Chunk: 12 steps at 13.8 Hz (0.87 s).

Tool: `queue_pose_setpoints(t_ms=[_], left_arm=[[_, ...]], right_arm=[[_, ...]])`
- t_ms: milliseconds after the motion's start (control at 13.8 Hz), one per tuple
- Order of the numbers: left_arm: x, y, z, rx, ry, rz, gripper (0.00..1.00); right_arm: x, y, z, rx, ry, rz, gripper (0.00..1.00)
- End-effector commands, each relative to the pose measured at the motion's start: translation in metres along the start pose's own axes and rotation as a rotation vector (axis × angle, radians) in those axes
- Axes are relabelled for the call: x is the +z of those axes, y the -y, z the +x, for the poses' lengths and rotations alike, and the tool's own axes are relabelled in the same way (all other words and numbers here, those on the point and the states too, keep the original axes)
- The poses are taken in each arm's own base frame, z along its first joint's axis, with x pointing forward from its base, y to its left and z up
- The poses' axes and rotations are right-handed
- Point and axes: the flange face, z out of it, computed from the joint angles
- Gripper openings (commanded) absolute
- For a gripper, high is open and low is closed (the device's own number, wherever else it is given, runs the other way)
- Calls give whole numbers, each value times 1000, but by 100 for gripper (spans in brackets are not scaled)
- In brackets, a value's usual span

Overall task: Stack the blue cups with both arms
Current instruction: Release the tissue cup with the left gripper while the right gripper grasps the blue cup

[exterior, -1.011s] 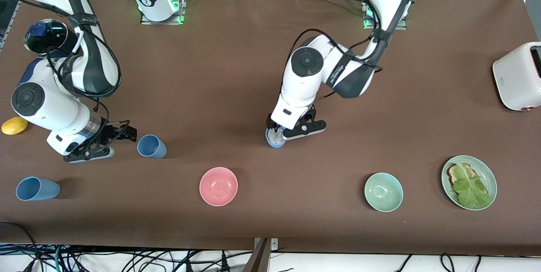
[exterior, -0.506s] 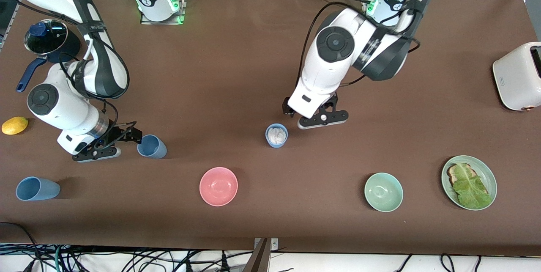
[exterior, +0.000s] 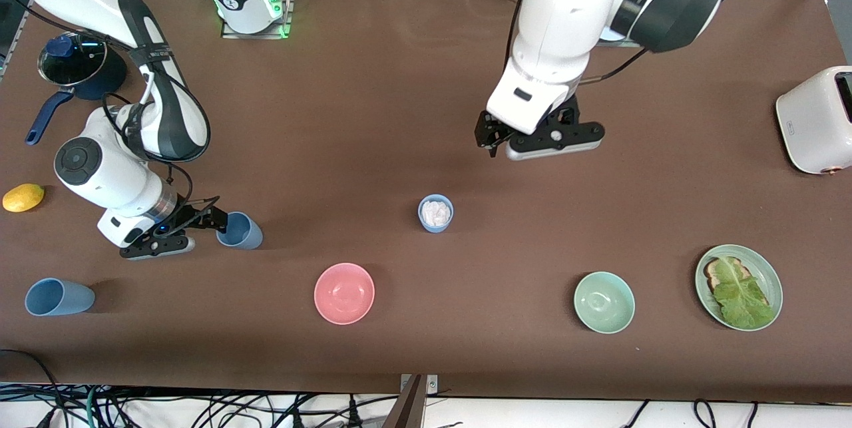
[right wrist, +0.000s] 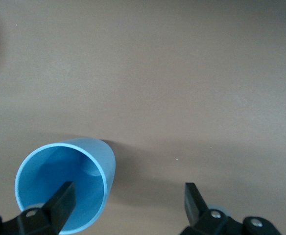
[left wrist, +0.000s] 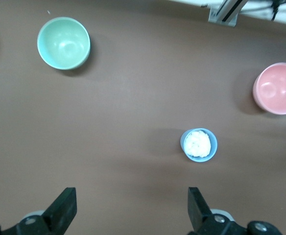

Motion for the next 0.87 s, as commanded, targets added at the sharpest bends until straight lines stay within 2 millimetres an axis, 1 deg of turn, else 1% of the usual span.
queue_pose_setpoints(t_ms=[0, 144, 217, 361, 433, 578, 650, 722, 794], left_arm=[[-20, 13, 0, 6, -2, -16, 100], [-20, 14, 1, 6, -9, -9, 100], [-20, 9, -5, 23, -24, 13, 100], [-23, 15, -6, 46, -62, 104, 100], [-28, 25, 0, 59, -67, 105, 100], [-41, 55, 18, 179, -73, 105, 100], [-47, 66, 25, 233, -74, 103, 100], [-52, 80, 32, 246, -70, 91, 100], [-56, 97, 42, 219, -58, 63, 100]], right_arm=[[5, 0, 6, 15, -21, 23, 98], [14, 3, 7, 14, -29, 27, 97], [17, 3, 7, 17, -31, 28, 95], [21, 3, 7, 17, -26, 29, 91], [21, 3, 7, 17, -25, 29, 87], [25, 4, 6, 16, -21, 31, 79], [26, 4, 6, 19, -19, 33, 75], [26, 4, 6, 21, -19, 35, 68], [26, 5, 6, 21, -19, 36, 60]])
